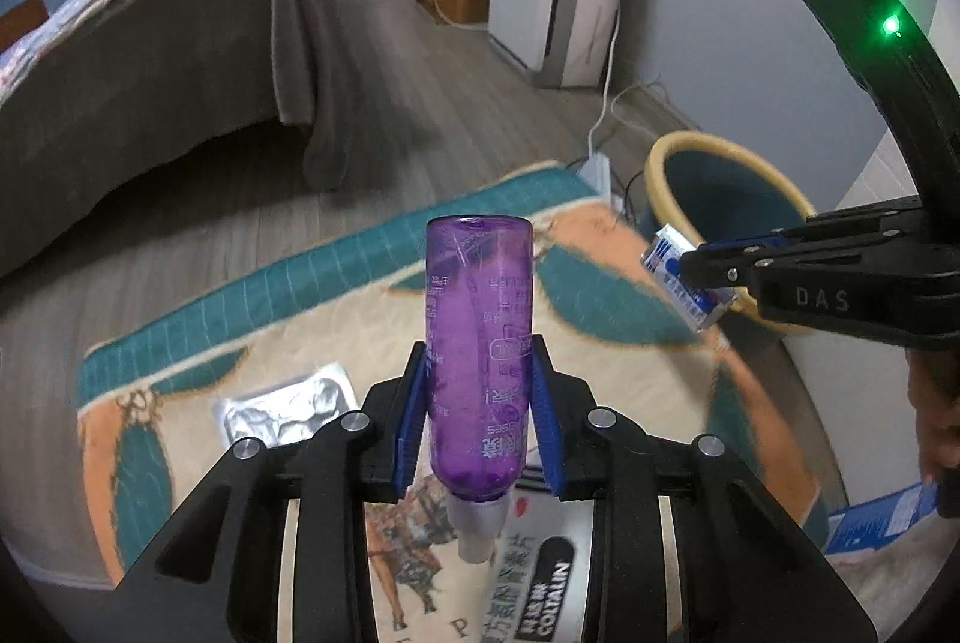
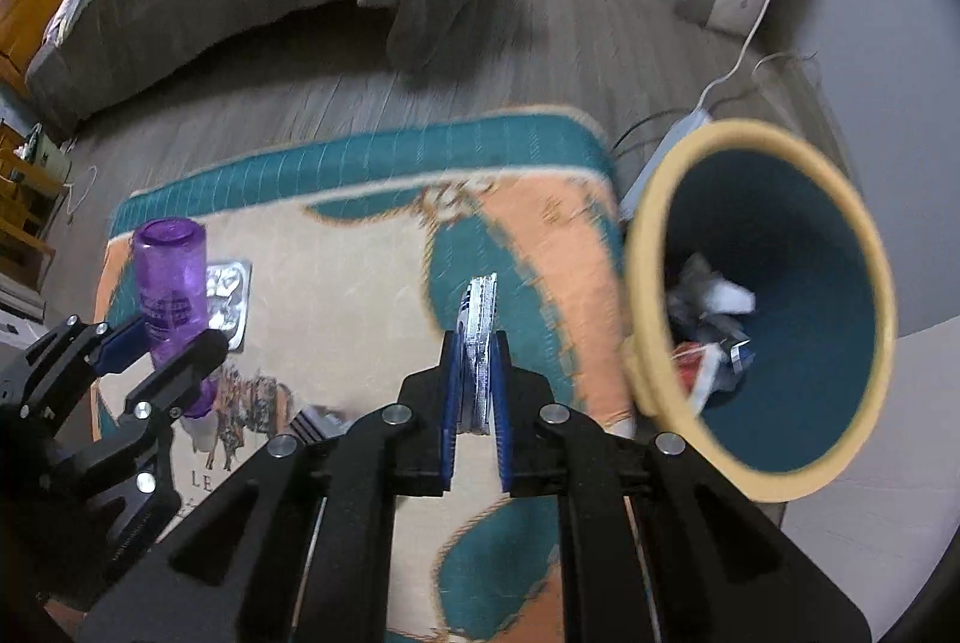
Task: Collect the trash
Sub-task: 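Carry the bottle and packet over the bin and open both tools to drop them, then move both tools back over the cushion toward the foil pack and medicine box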
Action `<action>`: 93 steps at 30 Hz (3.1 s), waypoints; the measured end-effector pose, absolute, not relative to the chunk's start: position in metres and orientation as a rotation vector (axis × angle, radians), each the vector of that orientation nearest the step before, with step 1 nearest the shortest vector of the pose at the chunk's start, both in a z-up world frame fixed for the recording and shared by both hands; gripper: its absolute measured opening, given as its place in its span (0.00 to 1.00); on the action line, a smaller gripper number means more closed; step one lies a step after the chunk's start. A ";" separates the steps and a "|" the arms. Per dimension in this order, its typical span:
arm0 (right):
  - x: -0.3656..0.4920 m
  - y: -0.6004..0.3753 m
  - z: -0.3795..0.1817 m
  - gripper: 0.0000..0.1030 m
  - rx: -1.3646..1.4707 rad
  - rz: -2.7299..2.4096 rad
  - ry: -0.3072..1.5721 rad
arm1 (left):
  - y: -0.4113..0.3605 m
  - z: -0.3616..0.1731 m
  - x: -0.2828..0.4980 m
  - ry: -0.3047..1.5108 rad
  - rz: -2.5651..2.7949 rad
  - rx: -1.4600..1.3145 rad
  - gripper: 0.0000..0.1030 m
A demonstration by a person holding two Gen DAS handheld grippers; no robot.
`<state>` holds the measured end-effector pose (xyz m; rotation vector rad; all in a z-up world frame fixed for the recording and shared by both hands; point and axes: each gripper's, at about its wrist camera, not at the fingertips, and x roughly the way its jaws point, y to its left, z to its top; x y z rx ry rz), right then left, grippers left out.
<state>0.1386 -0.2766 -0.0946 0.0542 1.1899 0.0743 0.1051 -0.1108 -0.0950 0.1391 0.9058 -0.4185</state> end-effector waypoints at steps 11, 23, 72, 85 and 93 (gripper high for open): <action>0.136 -0.354 -0.068 0.09 0.088 -0.018 1.092 | -0.145 -0.076 0.105 0.863 -0.454 0.135 0.33; 0.139 -0.448 -0.072 0.09 0.103 -0.158 1.065 | -0.222 -0.074 0.095 0.850 -0.587 0.228 0.32; 0.142 -0.476 -0.119 0.65 0.252 -0.154 1.183 | -0.274 -0.091 0.149 0.968 -0.564 0.255 0.47; 0.111 -0.405 -0.067 0.94 0.157 -0.204 1.105 | -0.126 -0.031 0.102 0.901 -0.327 0.197 0.93; 0.091 -0.315 -0.065 0.94 0.144 -0.129 1.103 | -0.032 -0.031 0.074 0.890 -0.194 0.128 0.94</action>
